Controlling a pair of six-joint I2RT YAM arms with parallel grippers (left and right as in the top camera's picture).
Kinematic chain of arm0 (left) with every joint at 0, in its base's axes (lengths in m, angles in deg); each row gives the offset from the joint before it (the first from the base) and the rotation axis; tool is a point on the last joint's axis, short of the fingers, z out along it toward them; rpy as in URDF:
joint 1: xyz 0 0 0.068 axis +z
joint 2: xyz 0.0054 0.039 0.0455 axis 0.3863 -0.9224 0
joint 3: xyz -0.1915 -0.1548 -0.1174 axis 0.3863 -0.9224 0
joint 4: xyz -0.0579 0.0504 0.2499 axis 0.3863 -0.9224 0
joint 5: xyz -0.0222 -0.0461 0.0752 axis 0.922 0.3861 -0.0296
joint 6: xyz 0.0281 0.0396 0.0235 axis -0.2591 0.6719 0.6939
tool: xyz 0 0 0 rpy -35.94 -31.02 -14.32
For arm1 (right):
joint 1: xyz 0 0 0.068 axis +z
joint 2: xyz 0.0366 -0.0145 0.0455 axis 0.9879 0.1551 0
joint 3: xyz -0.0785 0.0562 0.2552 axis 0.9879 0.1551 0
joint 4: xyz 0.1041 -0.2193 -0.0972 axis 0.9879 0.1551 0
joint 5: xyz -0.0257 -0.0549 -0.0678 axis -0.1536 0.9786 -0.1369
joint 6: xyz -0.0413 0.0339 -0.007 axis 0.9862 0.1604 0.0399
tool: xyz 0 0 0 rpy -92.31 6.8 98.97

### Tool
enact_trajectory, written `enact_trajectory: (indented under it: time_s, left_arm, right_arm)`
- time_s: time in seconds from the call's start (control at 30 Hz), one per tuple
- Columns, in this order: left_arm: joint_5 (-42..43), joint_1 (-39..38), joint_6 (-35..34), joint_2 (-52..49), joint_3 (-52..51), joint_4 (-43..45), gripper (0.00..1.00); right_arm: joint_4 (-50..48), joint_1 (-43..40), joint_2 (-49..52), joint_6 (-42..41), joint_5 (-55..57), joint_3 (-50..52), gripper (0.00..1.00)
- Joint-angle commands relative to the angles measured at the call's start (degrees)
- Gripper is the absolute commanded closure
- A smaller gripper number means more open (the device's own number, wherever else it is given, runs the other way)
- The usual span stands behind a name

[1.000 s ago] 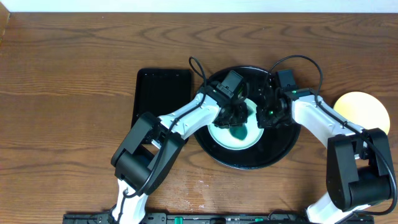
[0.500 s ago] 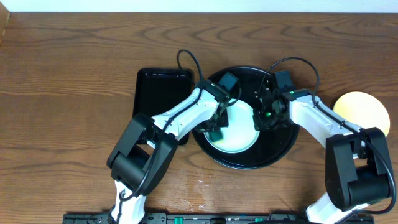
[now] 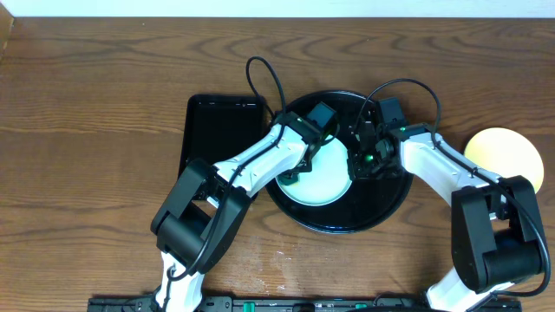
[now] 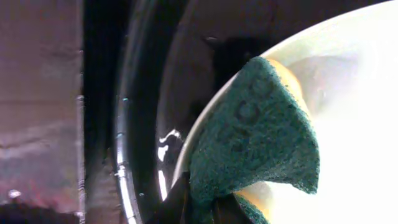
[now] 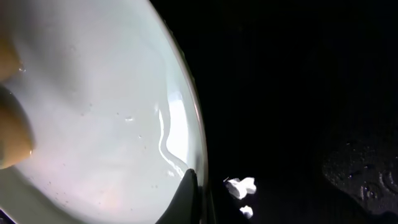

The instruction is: Clean dirty plates on tray and stack at the side

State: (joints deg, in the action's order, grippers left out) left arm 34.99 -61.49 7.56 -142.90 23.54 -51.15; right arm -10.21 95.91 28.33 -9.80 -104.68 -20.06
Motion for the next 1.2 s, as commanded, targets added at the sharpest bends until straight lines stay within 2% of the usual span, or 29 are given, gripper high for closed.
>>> enact_trajectory:
  time_s: [0.0,0.13,0.33,0.47,0.67,0.73,0.77,1.0,1.17]
  left_arm:
    - [7.17,3.06,0.79,-2.34,-2.19,3.39,0.92]
    - [24.85,2.56,2.45,-3.23,-3.32,14.88,0.87]
    - [37.24,1.46,-1.73,-5.14,-3.54,21.42,0.85]
    - [44.85,-0.42,-1.84,-5.62,-3.54,24.33,0.85]
    - [45.13,-3.06,-1.68,-5.62,-3.54,23.96,0.85]
    - [44.92,-2.97,0.13,-5.62,-3.54,23.56,0.92]
    - [44.11,-2.64,1.07,-5.6,-3.54,23.15,0.92]
    - [31.78,3.41,1.27,-3.39,-2.08,12.17,0.92]
    - [21.94,7.23,4.9,3.17,-0.26,3.89,0.92]
  right_arm:
    - [1.4,-1.27,1.18,1.11,9.66,0.76,0.99]
    - [1.57,-1.27,1.18,1.11,9.68,0.76,0.99]
    - [1.62,-1.27,1.18,1.11,9.66,0.76,0.99]
    - [1.62,-1.27,1.18,1.09,9.66,0.76,0.99]
    - [1.68,-1.27,1.18,1.07,9.66,0.76,0.99]
    - [1.75,-1.27,1.18,1.07,9.66,0.76,0.99]
    - [1.79,-1.27,1.18,1.07,9.66,0.76,0.99]
    - [2.1,-1.27,1.18,1.07,9.64,0.76,0.99]
    - [2.23,-1.27,1.18,1.09,9.66,0.76,0.99]
